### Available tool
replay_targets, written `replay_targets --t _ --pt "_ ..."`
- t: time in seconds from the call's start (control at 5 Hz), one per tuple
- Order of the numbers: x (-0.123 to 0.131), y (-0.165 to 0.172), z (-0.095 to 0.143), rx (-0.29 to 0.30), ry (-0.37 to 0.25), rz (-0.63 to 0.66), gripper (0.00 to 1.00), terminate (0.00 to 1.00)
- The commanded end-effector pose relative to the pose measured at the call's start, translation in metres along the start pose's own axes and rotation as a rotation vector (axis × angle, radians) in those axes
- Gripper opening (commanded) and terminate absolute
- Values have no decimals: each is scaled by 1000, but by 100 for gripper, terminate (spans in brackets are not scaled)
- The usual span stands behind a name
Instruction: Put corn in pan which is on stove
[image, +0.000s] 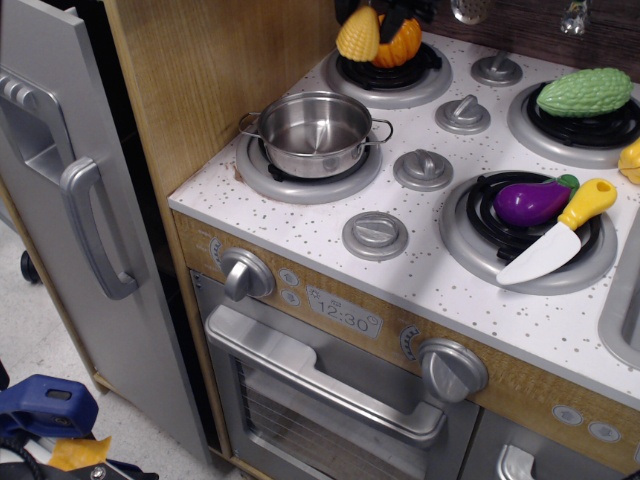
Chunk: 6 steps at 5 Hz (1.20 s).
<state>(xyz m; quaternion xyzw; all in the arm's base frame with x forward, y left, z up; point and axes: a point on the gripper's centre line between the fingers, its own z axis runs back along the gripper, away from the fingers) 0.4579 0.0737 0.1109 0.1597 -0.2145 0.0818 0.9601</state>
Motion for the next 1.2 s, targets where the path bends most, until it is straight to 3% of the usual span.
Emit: replay_targets --t 0.0,0.2,0.4,0.8,1.0 --pt "5 21 40 13 -91 69 0 0" --pt "-10 27 35 5 -81 85 0 0" --pt "-22 32 28 -14 -92 106 100 0" --pt "-29 34 22 -37 -100 137 100 0" --pt "-29 34 22 -37 -100 137 100 100"
